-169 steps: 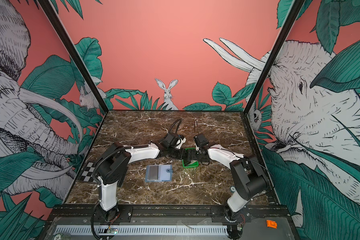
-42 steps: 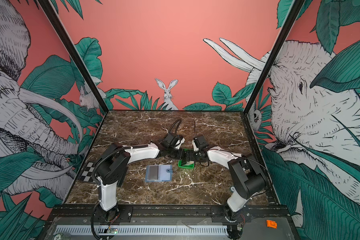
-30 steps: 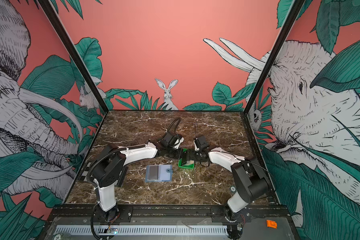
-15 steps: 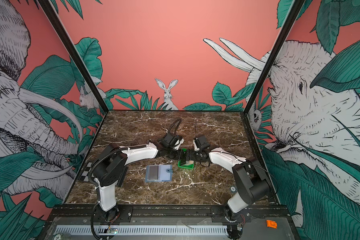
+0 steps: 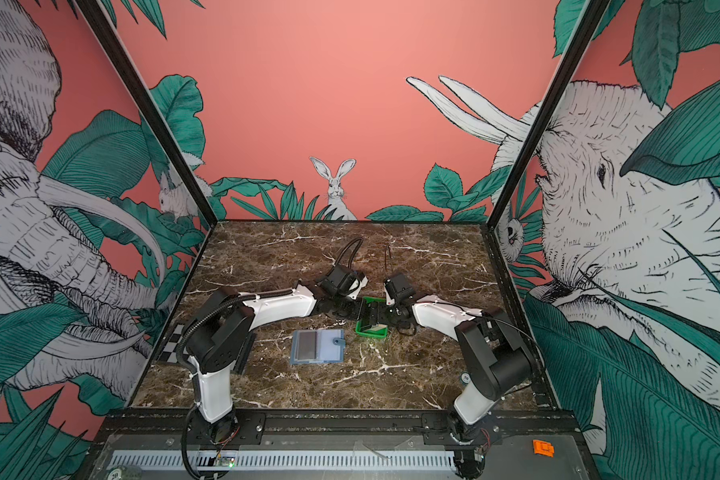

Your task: Put the credit cards into the card holder

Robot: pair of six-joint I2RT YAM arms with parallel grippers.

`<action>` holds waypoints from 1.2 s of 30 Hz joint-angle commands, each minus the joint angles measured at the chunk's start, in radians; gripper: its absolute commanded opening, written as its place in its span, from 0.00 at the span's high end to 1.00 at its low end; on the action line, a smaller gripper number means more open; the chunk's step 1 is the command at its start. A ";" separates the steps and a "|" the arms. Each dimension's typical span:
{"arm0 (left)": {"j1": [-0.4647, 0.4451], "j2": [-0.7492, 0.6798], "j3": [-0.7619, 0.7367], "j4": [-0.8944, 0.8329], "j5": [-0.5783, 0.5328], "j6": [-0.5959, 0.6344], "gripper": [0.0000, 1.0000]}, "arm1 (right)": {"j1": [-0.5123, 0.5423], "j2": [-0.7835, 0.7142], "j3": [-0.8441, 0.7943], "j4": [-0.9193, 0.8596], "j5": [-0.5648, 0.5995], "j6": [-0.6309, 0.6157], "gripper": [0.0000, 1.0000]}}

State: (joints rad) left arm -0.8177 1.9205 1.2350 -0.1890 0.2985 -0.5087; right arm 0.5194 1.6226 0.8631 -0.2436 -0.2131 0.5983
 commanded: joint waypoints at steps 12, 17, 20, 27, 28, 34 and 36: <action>-0.002 0.002 -0.039 0.007 -0.002 0.001 0.90 | -0.002 -0.048 0.026 -0.089 0.107 -0.002 0.15; -0.003 0.012 -0.036 0.011 -0.001 -0.004 0.89 | -0.008 -0.070 0.035 -0.112 0.118 -0.018 0.14; -0.003 0.018 -0.034 0.015 0.002 -0.007 0.89 | -0.015 -0.078 0.034 -0.121 0.123 -0.025 0.14; -0.006 0.028 -0.032 0.028 0.013 -0.018 0.89 | -0.018 -0.087 0.031 -0.126 0.112 -0.035 0.14; -0.009 0.032 -0.032 0.032 0.015 -0.022 0.89 | -0.018 -0.088 0.031 -0.124 0.107 -0.036 0.15; -0.011 0.045 -0.032 0.044 0.022 -0.031 0.89 | -0.019 -0.139 0.026 -0.128 0.069 -0.028 0.15; -0.012 0.045 -0.032 0.045 0.021 -0.034 0.89 | -0.018 -0.164 0.024 -0.134 0.048 -0.015 0.16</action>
State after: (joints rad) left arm -0.8242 1.9457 1.2163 -0.1204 0.3286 -0.5343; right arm 0.5049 1.5063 0.8803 -0.3569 -0.1436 0.5758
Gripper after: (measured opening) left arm 0.110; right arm 0.842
